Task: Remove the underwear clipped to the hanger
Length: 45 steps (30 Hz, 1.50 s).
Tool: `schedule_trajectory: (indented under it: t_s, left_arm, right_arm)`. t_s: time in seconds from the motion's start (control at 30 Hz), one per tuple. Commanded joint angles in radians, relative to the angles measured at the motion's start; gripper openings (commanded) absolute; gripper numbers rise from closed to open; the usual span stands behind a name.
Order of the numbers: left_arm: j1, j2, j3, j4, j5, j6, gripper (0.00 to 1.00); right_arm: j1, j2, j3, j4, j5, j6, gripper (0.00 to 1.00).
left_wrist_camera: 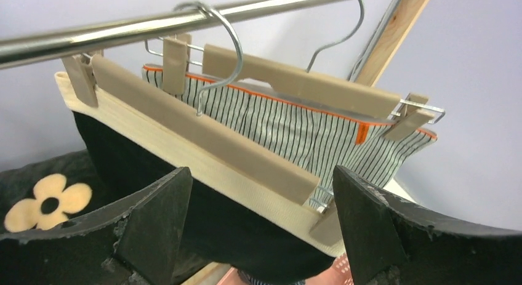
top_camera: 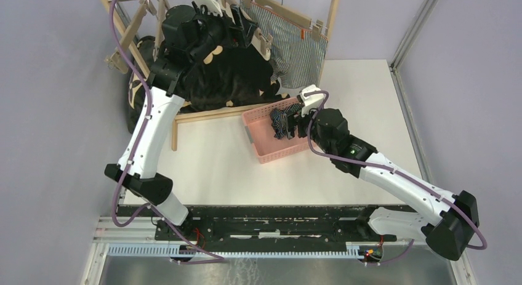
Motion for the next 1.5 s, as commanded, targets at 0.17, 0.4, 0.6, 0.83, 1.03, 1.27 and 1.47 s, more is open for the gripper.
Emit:
schedule_trajectory:
  t_s: [0.17, 0.4, 0.6, 0.83, 1.03, 1.27, 1.47]
  left_arm:
    - [0.0, 0.033, 0.066, 0.123, -0.099, -0.098, 0.91]
    - [0.0, 0.084, 0.066, 0.132, -0.105, -0.119, 0.92]
    - [-0.002, 0.115, 0.07, 0.13, -0.128, -0.13, 0.92]
    - [-0.001, 0.102, 0.026, 0.12, -0.189, -0.124, 0.9]
    - [-0.001, 0.068, -0.029, 0.133, -0.234, -0.101, 0.61]
    - [0.0, 0.04, -0.058, 0.14, -0.252, -0.093, 0.35]
    - [-0.001, -0.001, -0.109, 0.157, -0.281, -0.083, 0.2]
  right_arm:
    - [0.028, -0.052, -0.015, 0.015, 0.04, -0.015, 0.82]
    - [0.03, -0.054, -0.021, 0.022, 0.039, -0.021, 0.81]
    - [0.031, -0.054, -0.024, 0.028, 0.049, -0.03, 0.8]
    - [0.03, -0.05, -0.029, 0.041, 0.066, -0.028, 0.81]
    - [0.03, -0.046, -0.032, 0.048, 0.064, -0.017, 0.81]
    - [0.032, -0.038, -0.027, 0.045, 0.058, -0.01, 0.8]
    - [0.031, -0.03, -0.025, 0.044, 0.05, -0.002, 0.81]
